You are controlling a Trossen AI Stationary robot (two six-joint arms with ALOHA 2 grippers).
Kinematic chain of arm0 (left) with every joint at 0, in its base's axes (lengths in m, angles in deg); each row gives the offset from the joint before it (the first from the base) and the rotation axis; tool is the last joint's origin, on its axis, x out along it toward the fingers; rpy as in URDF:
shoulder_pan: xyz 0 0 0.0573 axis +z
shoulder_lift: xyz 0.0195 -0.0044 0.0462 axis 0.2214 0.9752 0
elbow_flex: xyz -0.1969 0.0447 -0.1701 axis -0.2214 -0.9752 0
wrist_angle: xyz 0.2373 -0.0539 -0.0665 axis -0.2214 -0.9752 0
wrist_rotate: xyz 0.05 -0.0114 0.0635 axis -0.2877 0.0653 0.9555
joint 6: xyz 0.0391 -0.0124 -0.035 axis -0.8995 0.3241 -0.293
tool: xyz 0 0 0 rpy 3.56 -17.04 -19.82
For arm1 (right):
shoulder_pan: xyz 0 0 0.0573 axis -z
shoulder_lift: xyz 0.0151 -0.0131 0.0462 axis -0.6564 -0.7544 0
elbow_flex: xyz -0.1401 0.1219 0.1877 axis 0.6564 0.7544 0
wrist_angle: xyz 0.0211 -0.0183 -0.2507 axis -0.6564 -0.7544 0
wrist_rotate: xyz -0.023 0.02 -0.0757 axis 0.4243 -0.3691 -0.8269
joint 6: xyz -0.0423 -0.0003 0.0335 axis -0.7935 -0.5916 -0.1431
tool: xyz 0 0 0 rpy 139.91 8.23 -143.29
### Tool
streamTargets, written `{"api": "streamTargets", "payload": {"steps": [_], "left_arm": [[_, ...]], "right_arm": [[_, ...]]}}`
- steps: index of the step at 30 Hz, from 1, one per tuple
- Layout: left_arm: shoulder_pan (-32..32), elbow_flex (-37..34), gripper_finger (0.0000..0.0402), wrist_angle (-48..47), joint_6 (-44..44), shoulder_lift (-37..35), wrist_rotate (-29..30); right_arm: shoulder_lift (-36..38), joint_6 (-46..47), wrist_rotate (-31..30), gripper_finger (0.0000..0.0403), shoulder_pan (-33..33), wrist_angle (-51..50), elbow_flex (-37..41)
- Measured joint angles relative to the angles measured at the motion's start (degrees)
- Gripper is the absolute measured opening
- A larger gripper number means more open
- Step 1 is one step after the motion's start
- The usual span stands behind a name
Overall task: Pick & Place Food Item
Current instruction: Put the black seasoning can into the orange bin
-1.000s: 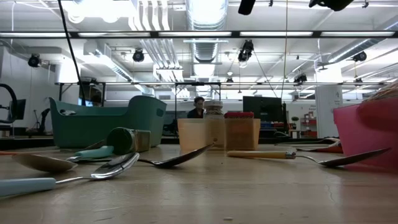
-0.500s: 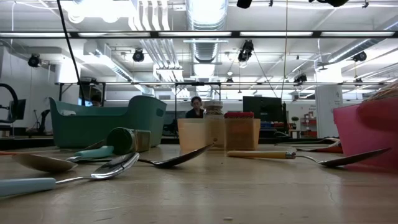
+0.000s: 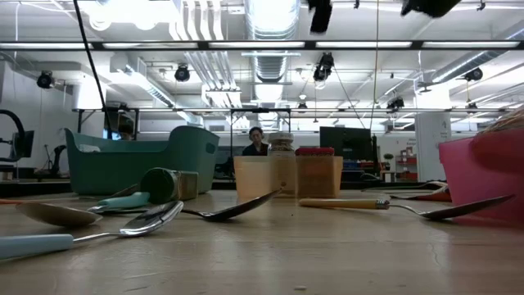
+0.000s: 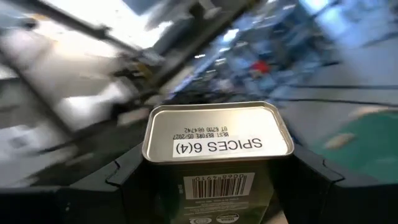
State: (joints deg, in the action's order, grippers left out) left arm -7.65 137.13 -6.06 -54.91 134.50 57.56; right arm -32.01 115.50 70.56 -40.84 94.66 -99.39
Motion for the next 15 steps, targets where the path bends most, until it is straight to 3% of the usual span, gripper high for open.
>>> {"api": "streamTargets", "payload": {"steps": [5,11,15], "left_arm": [[-0.9,-0.2,0.0316,0.0,-2.5,0.1,-4.1],[-1.1,-0.2,0.0316,0.6,-2.6,0.1,1.5],[-1.2,-0.3,0.0316,1.4,-2.5,0.1,2.1]], "right_arm": [[0.5,-0.3,-0.8,0.0250,0.1,0.8,-0.1],[0.6,-0.3,0.5,0.0250,0.2,2.5,-0.1],[0.6,0.2,1.5,0.0250,0.1,2.5,-0.2]]}}
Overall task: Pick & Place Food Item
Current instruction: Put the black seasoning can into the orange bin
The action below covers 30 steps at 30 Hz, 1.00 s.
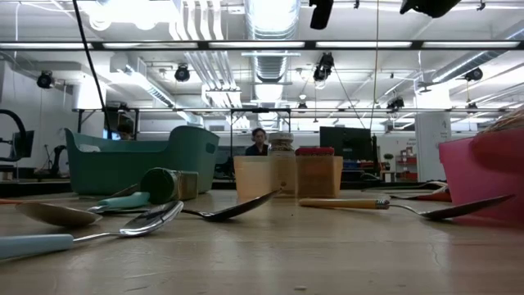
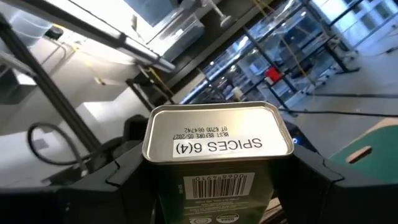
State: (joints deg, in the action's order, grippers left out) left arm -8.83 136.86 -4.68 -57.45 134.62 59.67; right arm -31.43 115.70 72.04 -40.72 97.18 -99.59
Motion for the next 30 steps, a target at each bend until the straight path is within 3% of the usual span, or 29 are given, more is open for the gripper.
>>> {"api": "streamTargets", "payload": {"steps": [7,19,30], "left_arm": [[-1.0,0.0,0.0316,5.9,-4.0,0.0,3.7],[-1.6,-0.1,0.0313,7.2,-7.3,0.1,0.3],[-1.1,-0.1,0.0215,8.3,-7.3,0.1,-4.3]], "right_arm": [[0.2,0.9,2.5,0.0250,-0.6,4.9,-0.1],[0.0,1.5,3.3,0.0250,-2.1,6.7,-1.0],[-0.4,0.9,3.1,0.0250,-3.5,5.1,-1.7]]}}
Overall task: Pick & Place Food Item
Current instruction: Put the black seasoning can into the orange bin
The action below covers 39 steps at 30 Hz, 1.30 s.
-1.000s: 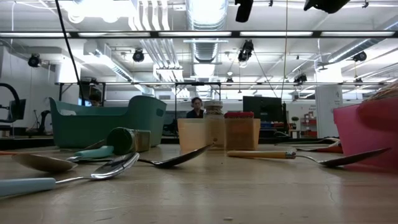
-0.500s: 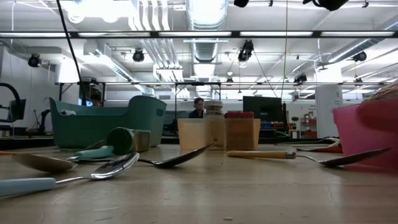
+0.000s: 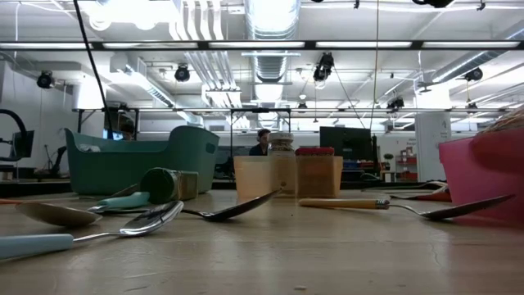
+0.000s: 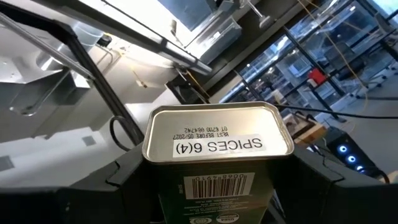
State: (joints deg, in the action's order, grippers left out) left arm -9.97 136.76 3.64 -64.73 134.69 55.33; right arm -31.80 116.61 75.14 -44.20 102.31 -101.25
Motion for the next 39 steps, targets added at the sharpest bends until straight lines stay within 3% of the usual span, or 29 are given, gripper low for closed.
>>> {"api": "streamTargets", "payload": {"steps": [8,16,21,26,32,36,39], "left_arm": [[0.7,0.0,0.0158,0.1,0.0,0.0,0.0],[0.6,0.0,0.0144,1.6,-0.5,-0.2,0.9],[-0.9,0.1,0.0141,1.5,0.6,-0.1,3.6],[-2.8,0.0,0.0120,0.7,1.3,-0.7,9.3],[-4.9,0.0,0.0118,-2.0,3.9,-2.5,16.9],[-6.3,0.0,0.0118,-10.2,11.3,-5.0,19.9],[-7.2,0.0,0.0118,-19.1,20.7,-7.1,20.4]], "right_arm": [[-1.1,0.1,-1.4,0.0250,-1.4,1.1,-0.2],[-2.9,-0.2,-0.3,0.0251,-1.7,1.3,-2.6],[-1.4,-9.1,1.1,0.0300,-1.4,-2.4,-2.4],[1.9,-19.3,2.4,0.0342,-1.2,-14.4,-2.7],[3.9,-32.7,4.2,0.0344,-1.3,-33.3,-6.1],[4.2,-43.8,2.9,0.0341,-2.3,-54.0,-11.5],[3.4,-49.4,-2.0,0.0341,-4.2,-67.8,-15.7]]}}
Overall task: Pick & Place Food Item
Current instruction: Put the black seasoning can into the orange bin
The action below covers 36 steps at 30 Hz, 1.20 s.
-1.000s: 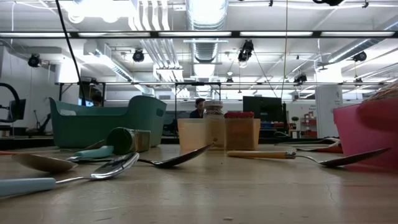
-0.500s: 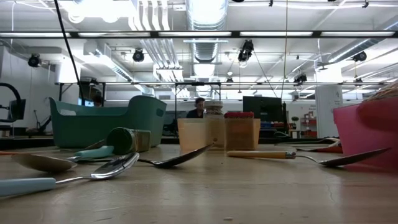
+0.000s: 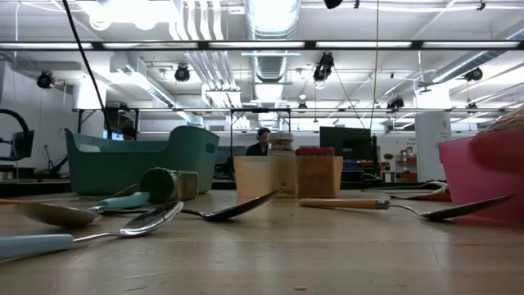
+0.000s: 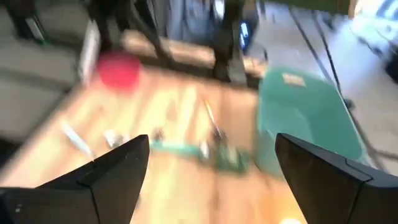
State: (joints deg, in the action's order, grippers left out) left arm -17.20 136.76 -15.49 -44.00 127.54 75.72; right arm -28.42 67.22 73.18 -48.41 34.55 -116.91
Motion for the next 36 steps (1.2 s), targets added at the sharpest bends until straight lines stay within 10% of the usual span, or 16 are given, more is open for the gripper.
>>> {"api": "streamTargets", "payload": {"steps": [4,12,36], "left_arm": [[-0.6,0.0,0.0118,-14.6,16.4,-4.0,-2.1],[2.4,0.0,0.0118,-36.4,46.3,-10.5,-25.5],[8.5,0.0,0.0118,-48.4,53.2,-10.4,-41.9]], "right_arm": [[-2.0,-3.1,-9.5,0.0341,-3.2,-11.2,-4.5],[-6.1,-4.7,-14.0,0.0341,-8.4,-17.4,-11.2],[-19.7,-7.8,-16.6,0.0341,-11.0,-26.3,-28.8]]}}
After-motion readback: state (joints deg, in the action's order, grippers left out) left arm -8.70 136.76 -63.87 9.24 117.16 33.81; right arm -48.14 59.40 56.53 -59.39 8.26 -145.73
